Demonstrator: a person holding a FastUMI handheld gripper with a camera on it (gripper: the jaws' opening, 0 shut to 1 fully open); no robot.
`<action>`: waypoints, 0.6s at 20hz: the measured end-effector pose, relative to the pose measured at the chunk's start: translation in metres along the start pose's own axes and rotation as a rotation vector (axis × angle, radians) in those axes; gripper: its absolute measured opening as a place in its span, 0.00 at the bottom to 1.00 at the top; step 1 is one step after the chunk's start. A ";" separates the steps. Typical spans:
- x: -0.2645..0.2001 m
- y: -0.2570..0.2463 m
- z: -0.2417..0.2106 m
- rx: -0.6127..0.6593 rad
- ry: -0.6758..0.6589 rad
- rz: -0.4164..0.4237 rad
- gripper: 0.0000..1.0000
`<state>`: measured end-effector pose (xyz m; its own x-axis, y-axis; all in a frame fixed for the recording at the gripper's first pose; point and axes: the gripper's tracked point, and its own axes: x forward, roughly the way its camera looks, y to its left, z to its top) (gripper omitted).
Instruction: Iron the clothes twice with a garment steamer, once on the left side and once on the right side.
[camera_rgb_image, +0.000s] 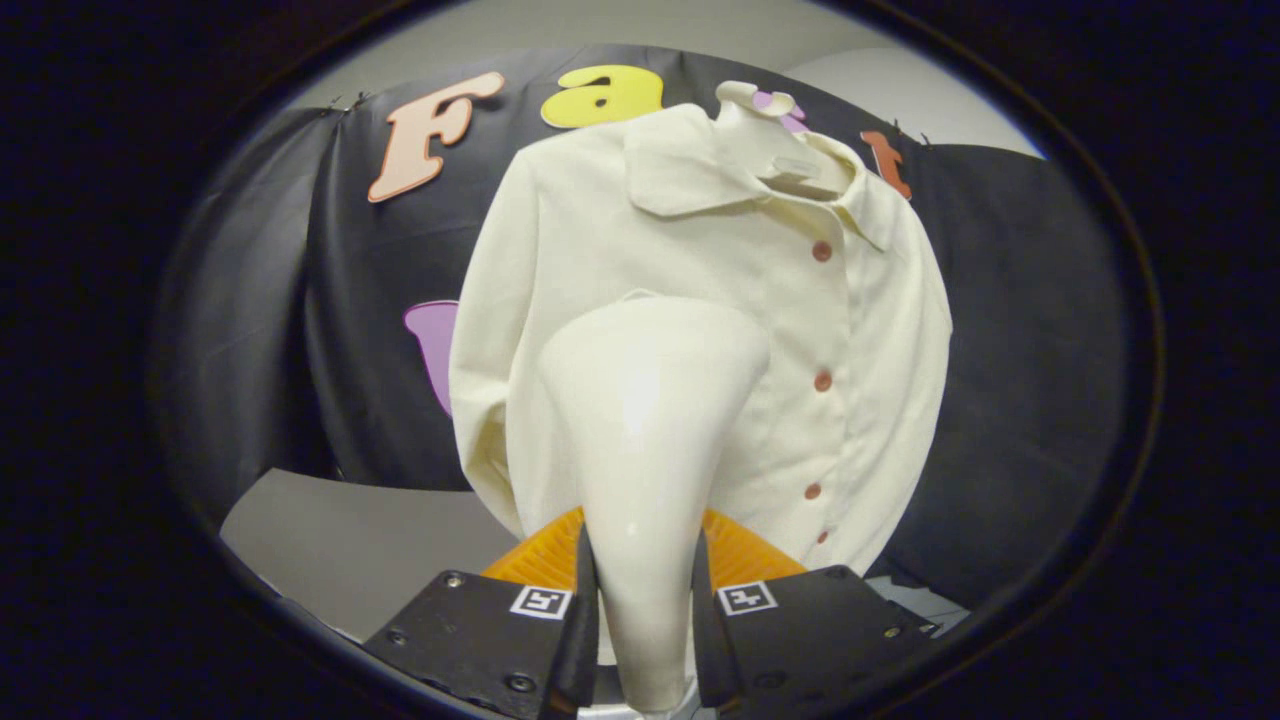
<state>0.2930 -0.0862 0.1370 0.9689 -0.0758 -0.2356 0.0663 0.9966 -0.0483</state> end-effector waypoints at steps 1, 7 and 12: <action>0.000 0.000 -0.011 0.004 0.005 -0.006 0.39; 0.000 -0.015 -0.078 0.020 0.060 -0.074 0.39; 0.008 -0.020 -0.127 0.024 0.116 -0.063 0.39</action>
<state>0.2692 -0.1110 0.0129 0.9287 -0.1403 -0.3433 0.1334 0.9901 -0.0439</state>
